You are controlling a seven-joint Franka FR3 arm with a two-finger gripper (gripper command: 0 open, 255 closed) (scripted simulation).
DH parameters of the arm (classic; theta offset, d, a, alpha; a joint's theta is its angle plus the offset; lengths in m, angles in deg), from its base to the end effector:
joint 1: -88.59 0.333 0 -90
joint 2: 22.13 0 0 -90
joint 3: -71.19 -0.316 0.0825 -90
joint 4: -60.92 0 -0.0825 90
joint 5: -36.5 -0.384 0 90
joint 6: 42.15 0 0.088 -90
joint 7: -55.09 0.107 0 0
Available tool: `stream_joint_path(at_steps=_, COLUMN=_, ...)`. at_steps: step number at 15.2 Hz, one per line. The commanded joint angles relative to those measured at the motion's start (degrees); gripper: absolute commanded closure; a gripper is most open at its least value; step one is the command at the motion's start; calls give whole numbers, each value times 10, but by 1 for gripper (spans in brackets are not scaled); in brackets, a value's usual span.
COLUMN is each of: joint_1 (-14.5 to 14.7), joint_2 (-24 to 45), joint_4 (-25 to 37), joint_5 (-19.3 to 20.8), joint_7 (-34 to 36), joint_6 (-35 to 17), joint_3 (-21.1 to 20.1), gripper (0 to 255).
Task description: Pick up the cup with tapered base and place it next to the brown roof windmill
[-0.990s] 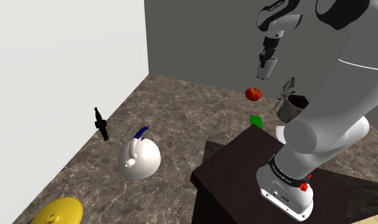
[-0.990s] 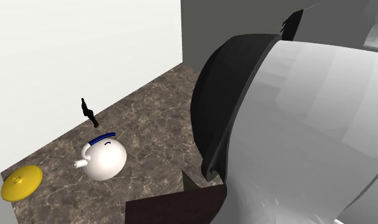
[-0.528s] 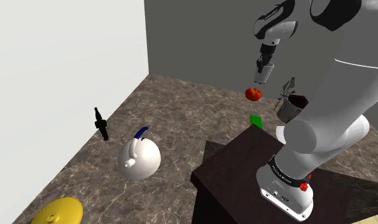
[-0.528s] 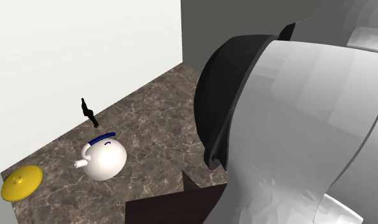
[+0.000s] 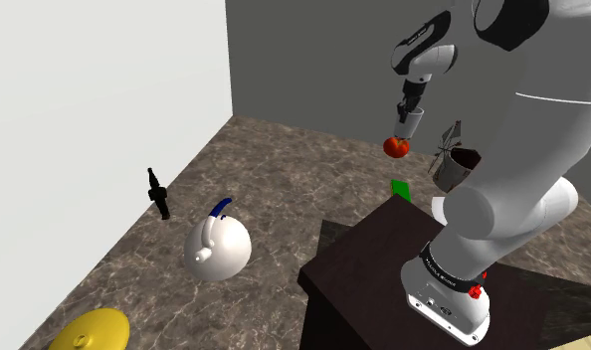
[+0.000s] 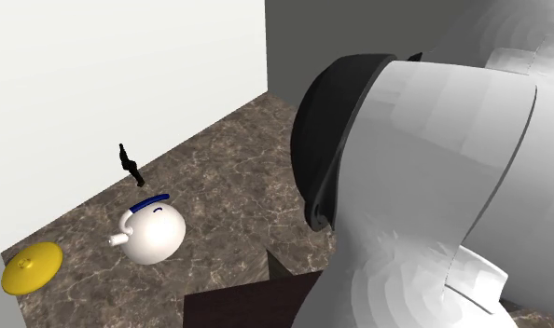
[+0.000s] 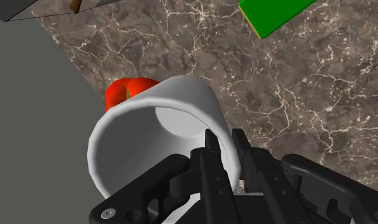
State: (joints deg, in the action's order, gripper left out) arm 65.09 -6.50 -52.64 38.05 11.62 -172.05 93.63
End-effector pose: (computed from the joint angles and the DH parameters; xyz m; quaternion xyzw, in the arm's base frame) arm 0.4256 -0.4280 0.3424 0.9979 -0.0056 -0.0321 0.0552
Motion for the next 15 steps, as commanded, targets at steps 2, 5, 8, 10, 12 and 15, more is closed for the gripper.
stream_joint_path(at_steps=2, joint_1=-2, joint_2=13, joint_4=-8, joint_5=-5, joint_7=-2, joint_6=-22, joint_3=-2, gripper=255)
stream_joint_path(at_steps=5, joint_1=-5, joint_2=27, joint_4=-15, joint_5=-11, joint_7=-4, joint_6=-41, joint_3=-4, gripper=255)
stream_joint_path(at_steps=8, joint_1=-7, joint_2=42, joint_4=-20, joint_5=-17, joint_7=-6, joint_6=-61, joint_3=-7, gripper=255)
stream_joint_path(at_steps=10, joint_1=-9, joint_2=53, joint_4=-23, joint_5=-21, joint_7=-8, joint_6=-73, joint_3=-10, gripper=255)
stream_joint_path(at_steps=12, joint_1=-11, joint_2=63, joint_4=-25, joint_5=-26, joint_7=-10, joint_6=-86, joint_3=-12, gripper=255)
stream_joint_path(at_steps=15, joint_1=-15, joint_2=80, joint_4=-28, joint_5=-32, joint_7=-12, joint_6=-104, joint_3=-16, gripper=255)
